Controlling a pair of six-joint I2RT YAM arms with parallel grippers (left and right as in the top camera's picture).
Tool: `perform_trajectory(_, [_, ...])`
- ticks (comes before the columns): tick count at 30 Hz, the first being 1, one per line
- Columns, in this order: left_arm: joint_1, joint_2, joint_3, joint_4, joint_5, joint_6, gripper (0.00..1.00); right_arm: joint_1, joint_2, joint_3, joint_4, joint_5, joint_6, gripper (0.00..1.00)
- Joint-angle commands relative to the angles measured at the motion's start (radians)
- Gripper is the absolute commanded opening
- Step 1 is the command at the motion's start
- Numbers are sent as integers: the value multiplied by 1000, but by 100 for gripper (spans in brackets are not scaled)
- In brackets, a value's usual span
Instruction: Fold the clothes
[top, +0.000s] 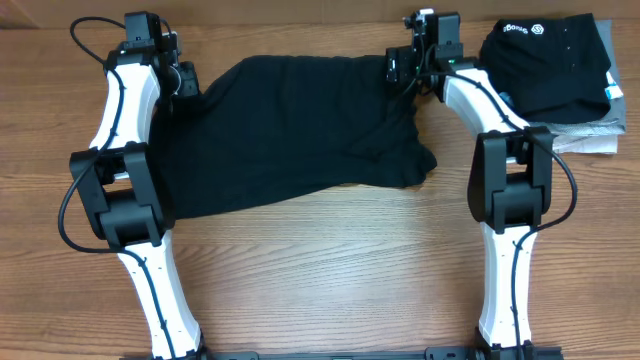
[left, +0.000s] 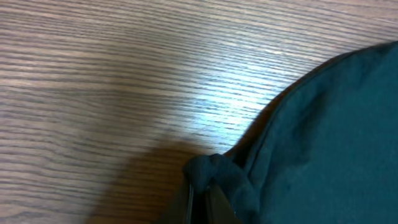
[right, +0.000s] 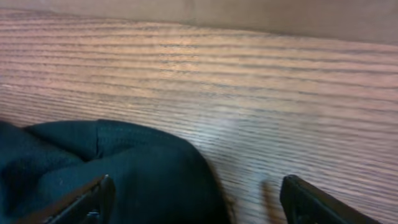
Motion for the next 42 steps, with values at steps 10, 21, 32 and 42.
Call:
perform_trajectory(10, [2, -29, 9, -18, -109, 2, 4, 10, 69, 11, 40, -76, 48, 81])
perform_trajectory(21, [41, -29, 9, -32, -116, 2, 4, 9, 68, 39, 58, -72, 58, 35])
perform_trajectory(32, [111, -33, 18, -68, -115, 16, 4, -9, 67, 437, -381, -69, 13, 4])
perform_trajectory(42, [111, -90, 47, -168, -114, 58, 4, -59, 66, 679, -825, -68, -46, 7])
